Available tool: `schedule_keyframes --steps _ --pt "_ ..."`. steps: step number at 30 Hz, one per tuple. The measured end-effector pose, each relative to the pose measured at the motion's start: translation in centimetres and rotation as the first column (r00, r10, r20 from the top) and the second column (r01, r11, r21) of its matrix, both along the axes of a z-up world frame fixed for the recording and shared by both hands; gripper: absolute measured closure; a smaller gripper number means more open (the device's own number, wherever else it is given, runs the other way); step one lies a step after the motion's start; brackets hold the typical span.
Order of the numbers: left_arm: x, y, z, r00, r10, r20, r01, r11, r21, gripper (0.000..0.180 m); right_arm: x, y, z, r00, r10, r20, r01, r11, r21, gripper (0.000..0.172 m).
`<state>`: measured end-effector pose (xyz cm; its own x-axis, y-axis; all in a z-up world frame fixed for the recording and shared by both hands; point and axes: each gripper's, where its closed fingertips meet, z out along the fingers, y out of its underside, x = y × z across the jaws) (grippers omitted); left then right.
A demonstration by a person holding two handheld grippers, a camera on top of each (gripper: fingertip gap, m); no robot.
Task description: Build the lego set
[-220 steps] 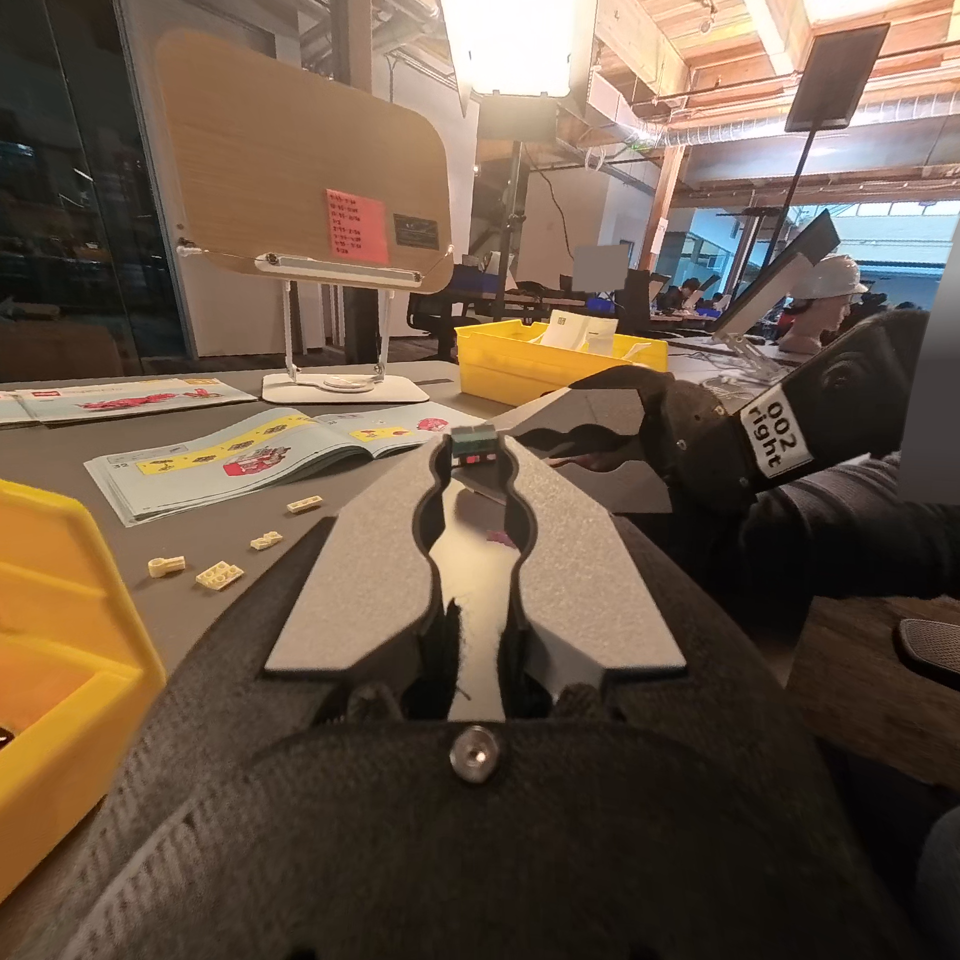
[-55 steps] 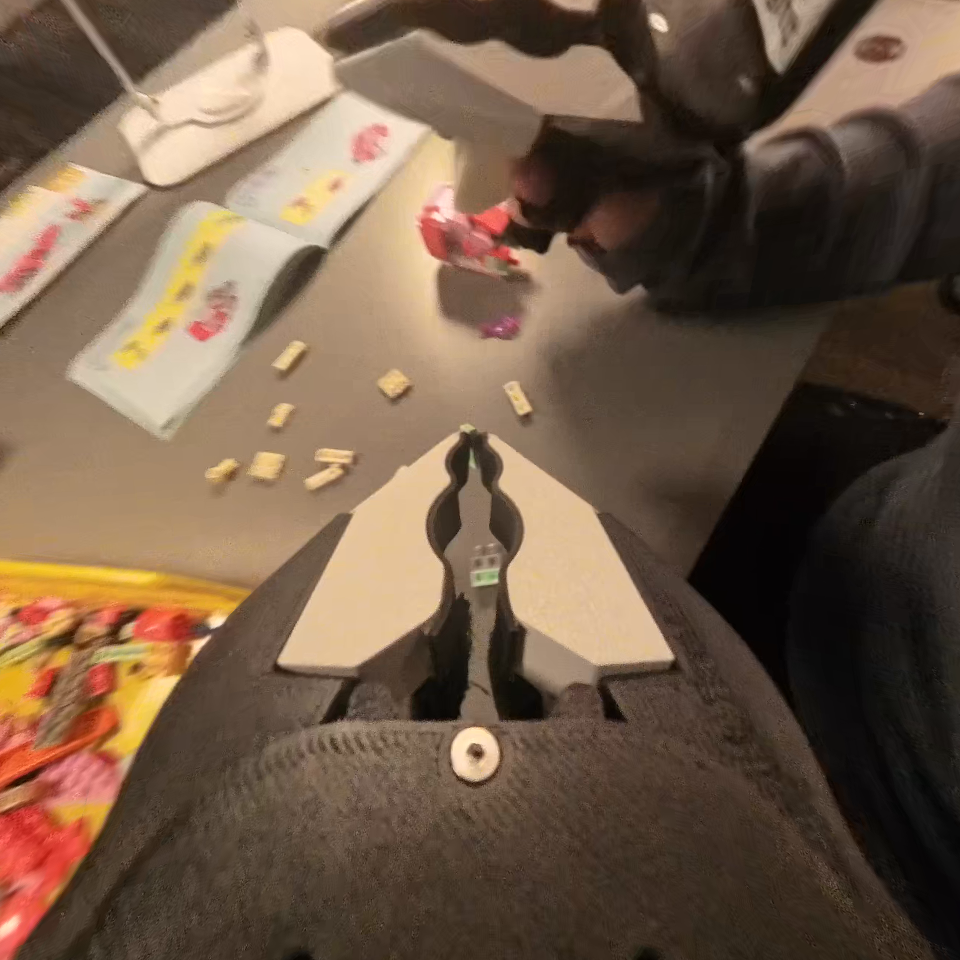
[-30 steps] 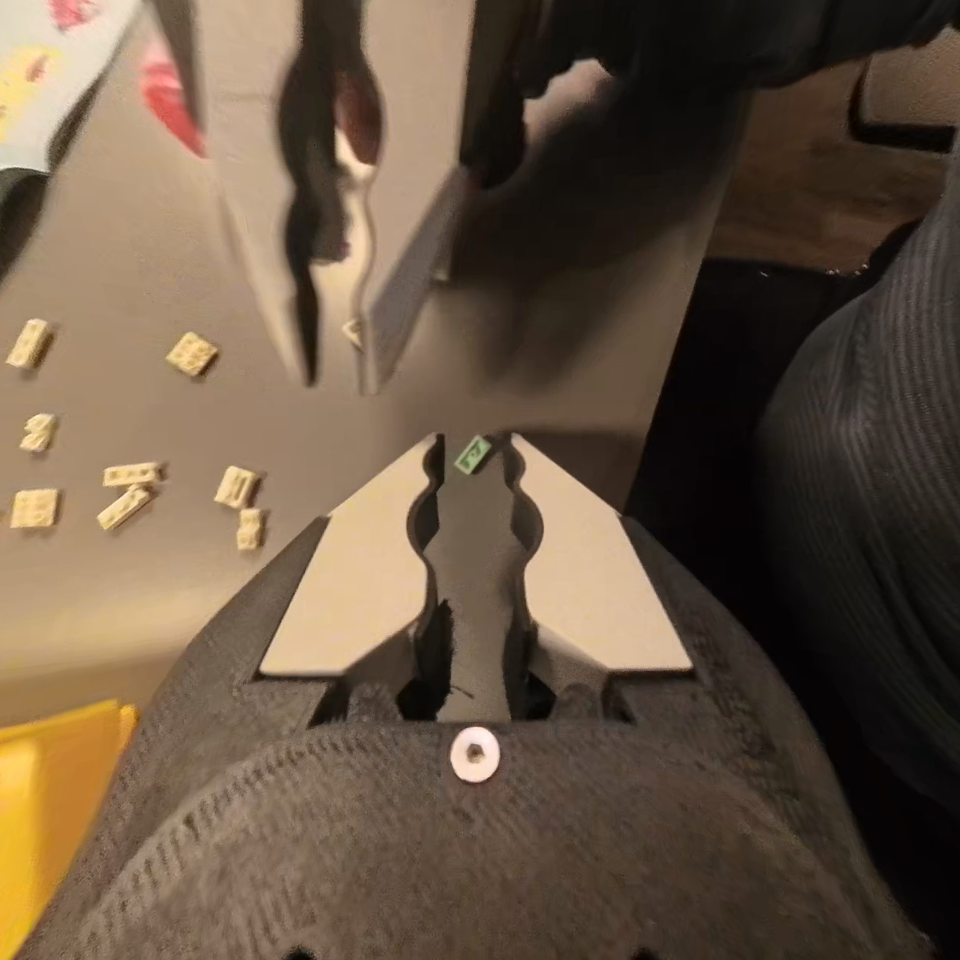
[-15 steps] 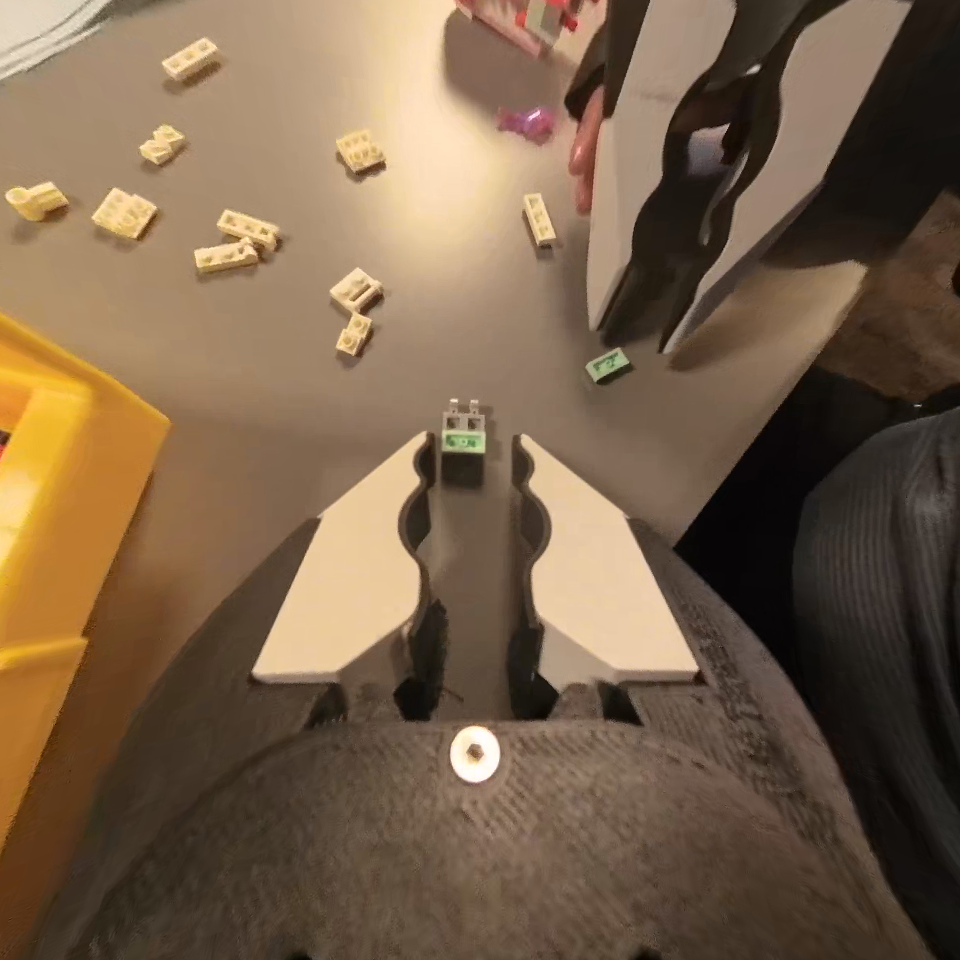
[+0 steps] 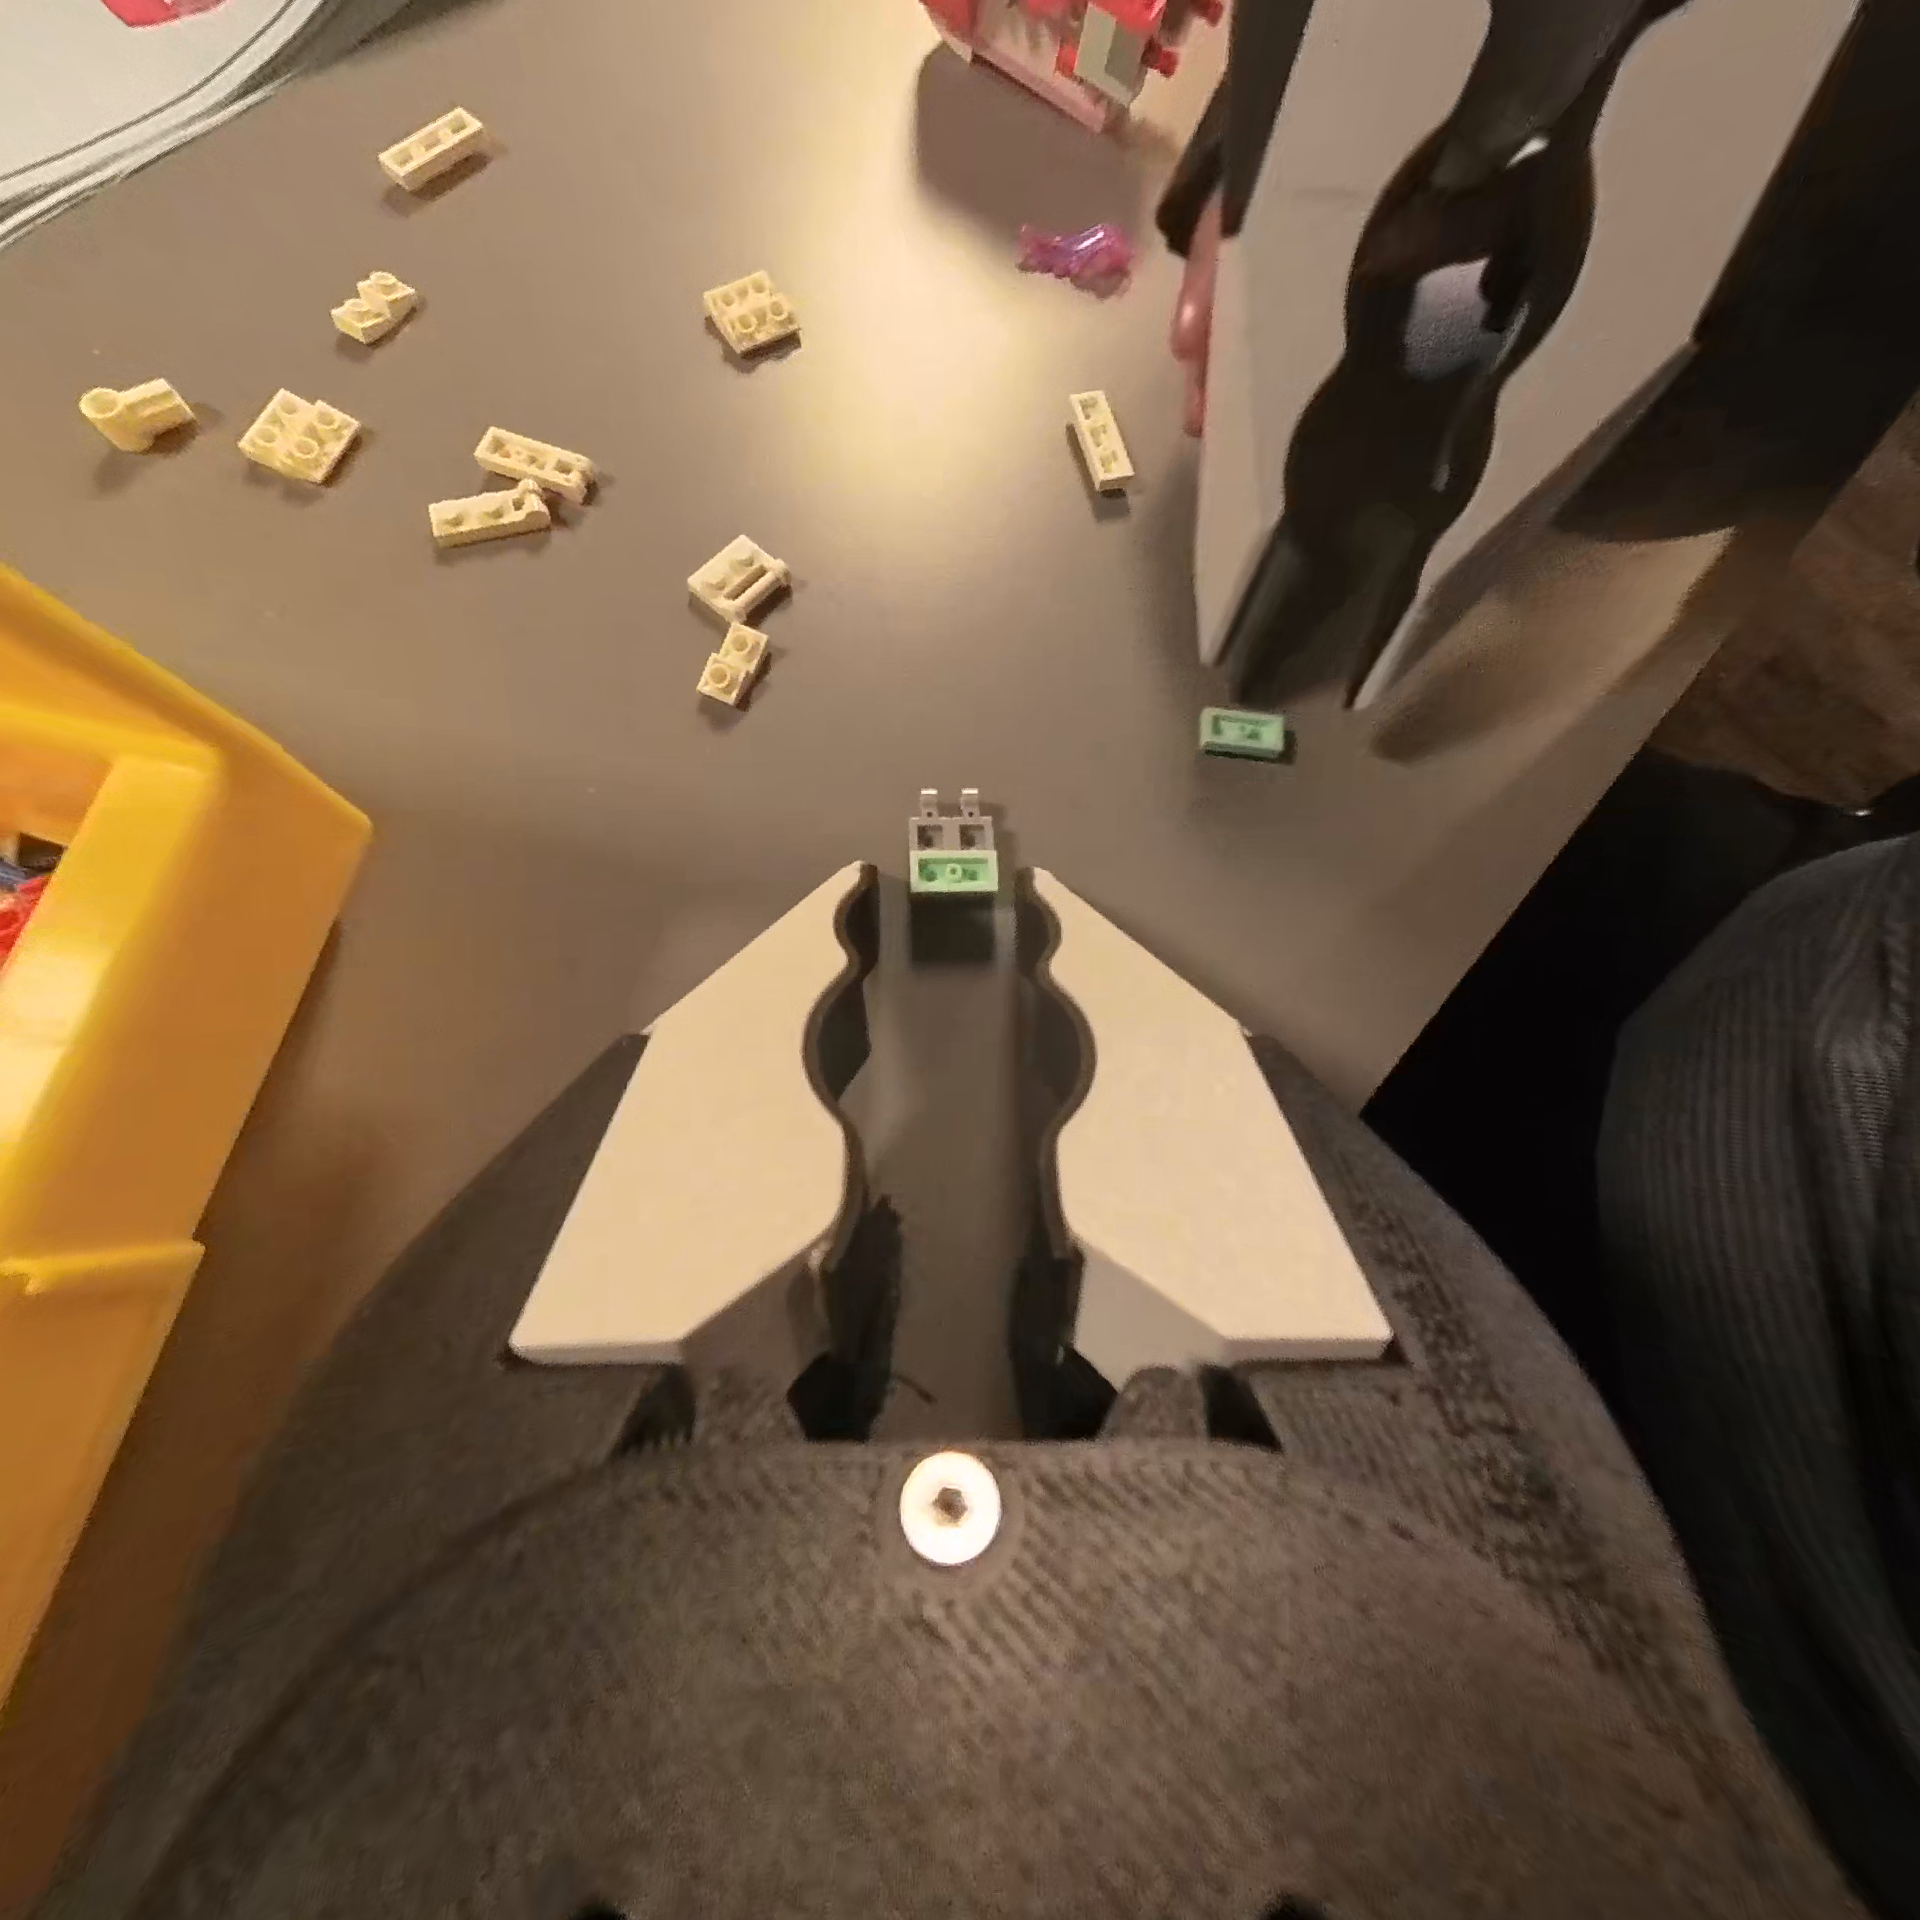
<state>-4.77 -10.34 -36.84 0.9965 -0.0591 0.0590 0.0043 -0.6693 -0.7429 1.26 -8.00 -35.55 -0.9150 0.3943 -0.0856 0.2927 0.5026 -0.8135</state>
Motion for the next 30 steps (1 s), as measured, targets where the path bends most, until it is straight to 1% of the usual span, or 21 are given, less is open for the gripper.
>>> schedule_keyframes --steps 2,4,6,10,13,15,19,25,30 --pt "0.1 0.0 0.0 1.0 -0.01 -0.008 0.01 1.0 0.012 0.155 -0.3 -0.1 0.1 0.999 -0.003 -0.044 0.003 1.0 0.007 0.145" --pt "0.1 0.1 0.0 1.0 -0.016 -0.002 0.017 1.0 0.024 0.155 -0.3 -0.3 -0.4 0.998 0.015 -0.066 -0.013 0.999 0.039 0.142" --pt "0.1 0.1 0.0 1.0 -0.014 0.004 0.013 1.0 0.027 0.156 -0.2 -0.5 -0.8 0.998 0.025 -0.065 -0.021 0.997 0.069 0.144" --pt "0.2 0.1 0.0 1.0 -0.001 0.019 0.001 1.0 0.017 0.155 -0.1 -0.6 -0.8 0.997 0.036 -0.067 -0.031 0.997 0.067 0.146" --pt "0.2 0.1 0.1 0.999 0.003 0.033 -0.004 1.0 0.021 0.154 -0.1 -0.6 -1.3 0.997 0.042 -0.064 -0.036 0.994 0.098 0.148" --pt "0.3 0.1 0.1 0.999 0.001 0.043 -0.002 1.0 0.025 0.155 -0.3 -0.6 -1.2 0.996 0.035 -0.078 -0.027 0.995 0.094 0.152" --pt "0.7 0.2 0.1 0.999 -0.019 0.045 0.018 0.999 0.028 0.154 -0.3 -0.7 -1.3 0.997 0.042 -0.069 -0.035 0.995 0.098 0.154" --pt "0.5 0.2 0.0 1.0 -0.018 0.02 0.017 0.999 0.028 0.161 -0.5 -0.6 -1.2 0.998 0.025 -0.056 -0.02 0.996 0.087 0.156" --pt "0.8 0.1 0.0 0.999 -0.05 0.007 0.05 0.998 0.029 0.164 -2.1 -1.1 0.3 0.992 -0.015 -0.127 0.016 1.0 0.011 0.156"
